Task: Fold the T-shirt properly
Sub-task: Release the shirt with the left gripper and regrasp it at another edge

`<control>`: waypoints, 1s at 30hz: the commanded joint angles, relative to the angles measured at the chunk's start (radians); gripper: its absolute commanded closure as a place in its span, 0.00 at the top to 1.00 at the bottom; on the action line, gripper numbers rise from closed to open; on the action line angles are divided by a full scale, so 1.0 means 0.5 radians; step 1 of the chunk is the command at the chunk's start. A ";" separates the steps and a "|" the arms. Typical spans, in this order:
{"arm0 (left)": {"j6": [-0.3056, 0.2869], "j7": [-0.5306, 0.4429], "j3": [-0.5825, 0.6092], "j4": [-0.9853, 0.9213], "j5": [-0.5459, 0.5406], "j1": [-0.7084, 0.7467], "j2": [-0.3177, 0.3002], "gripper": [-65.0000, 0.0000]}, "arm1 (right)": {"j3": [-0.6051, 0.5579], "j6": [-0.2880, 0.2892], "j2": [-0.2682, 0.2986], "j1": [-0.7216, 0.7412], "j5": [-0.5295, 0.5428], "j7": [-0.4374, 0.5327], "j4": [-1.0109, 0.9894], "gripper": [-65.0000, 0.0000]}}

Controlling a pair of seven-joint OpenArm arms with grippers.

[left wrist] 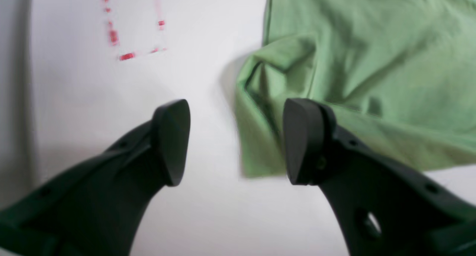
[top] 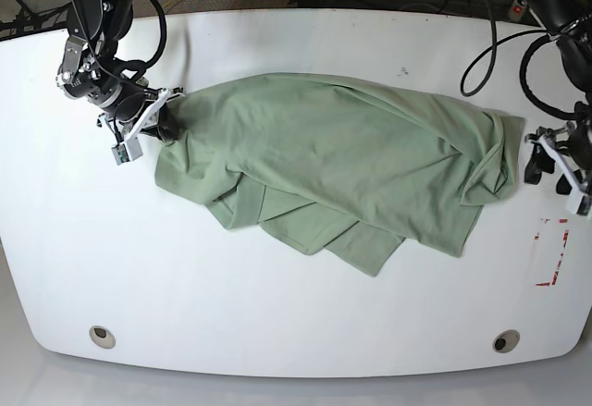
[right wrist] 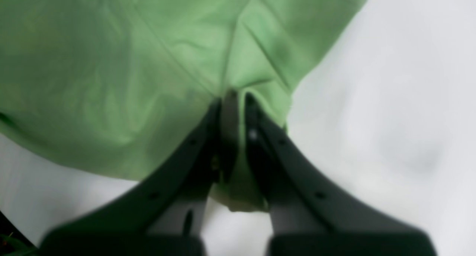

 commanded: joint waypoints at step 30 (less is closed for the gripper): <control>0.356 -1.349 0.538 -1.958 1.133 -0.967 0.172 0.57 | 0.006 0.005 0.023 0.101 0.034 0.036 0.035 0.00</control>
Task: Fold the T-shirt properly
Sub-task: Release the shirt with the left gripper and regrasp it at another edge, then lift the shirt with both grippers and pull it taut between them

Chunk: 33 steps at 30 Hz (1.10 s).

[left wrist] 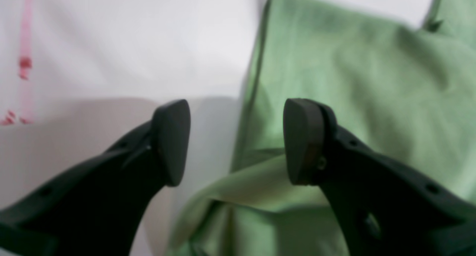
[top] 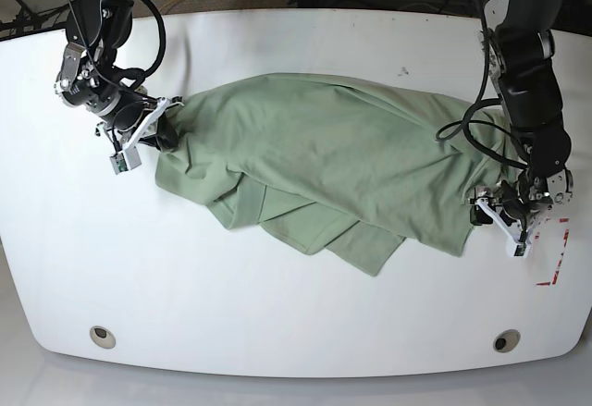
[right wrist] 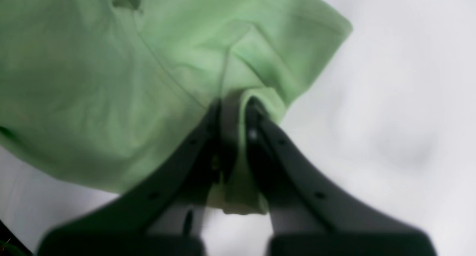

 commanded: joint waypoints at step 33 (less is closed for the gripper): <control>-0.255 -0.110 -0.002 -0.544 -0.020 -0.188 0.075 0.00 | 0.004 0.006 -0.045 0.032 0.036 0.043 0.033 0.00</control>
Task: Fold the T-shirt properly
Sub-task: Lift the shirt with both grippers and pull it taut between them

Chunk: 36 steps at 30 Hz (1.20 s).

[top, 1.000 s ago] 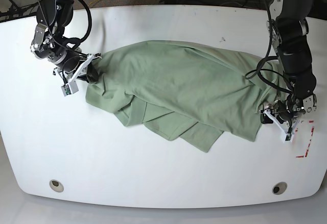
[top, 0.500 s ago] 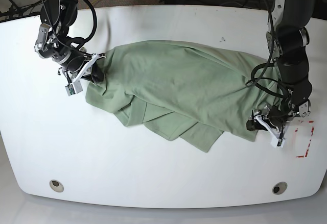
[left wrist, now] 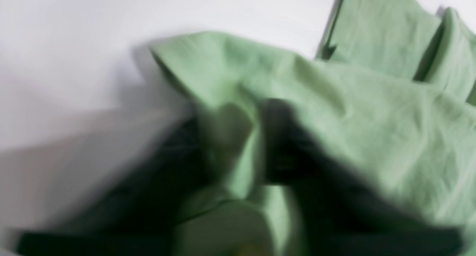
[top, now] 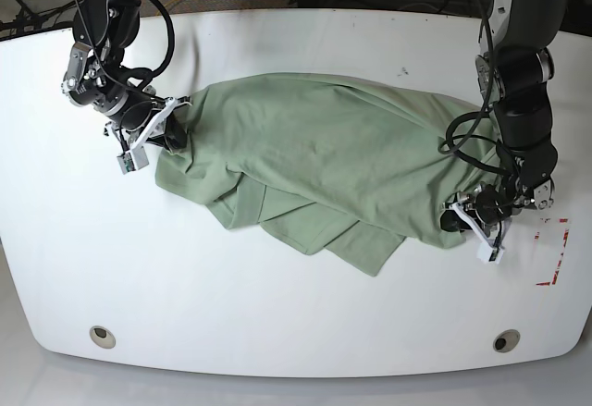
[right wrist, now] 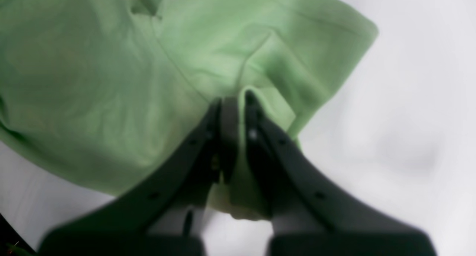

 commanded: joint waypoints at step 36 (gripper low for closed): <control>0.152 1.051 -0.132 2.522 0.073 0.449 0.112 0.00 | -0.142 0.014 0.382 0.765 0.034 0.043 -0.059 0.00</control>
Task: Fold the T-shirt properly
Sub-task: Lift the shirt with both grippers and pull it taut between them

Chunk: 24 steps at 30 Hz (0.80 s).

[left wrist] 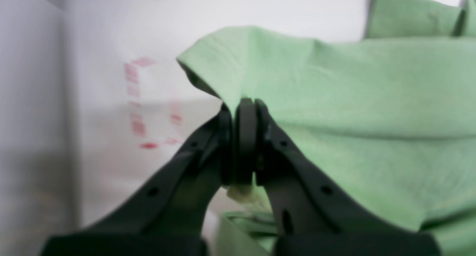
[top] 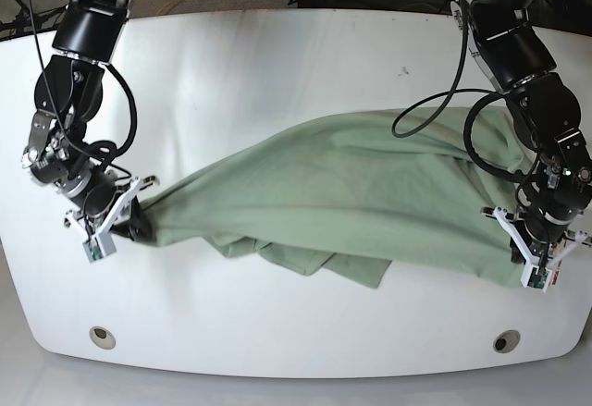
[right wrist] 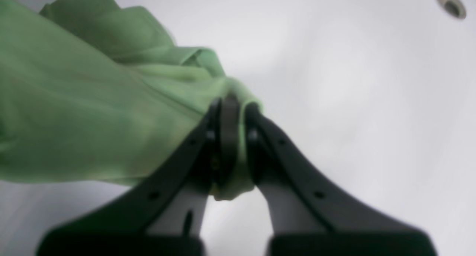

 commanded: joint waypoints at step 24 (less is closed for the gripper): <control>0.014 0.250 -0.025 0.302 0.005 -1.035 -0.308 0.00 | -0.600 0.002 0.446 1.668 0.049 -0.032 -0.500 0.00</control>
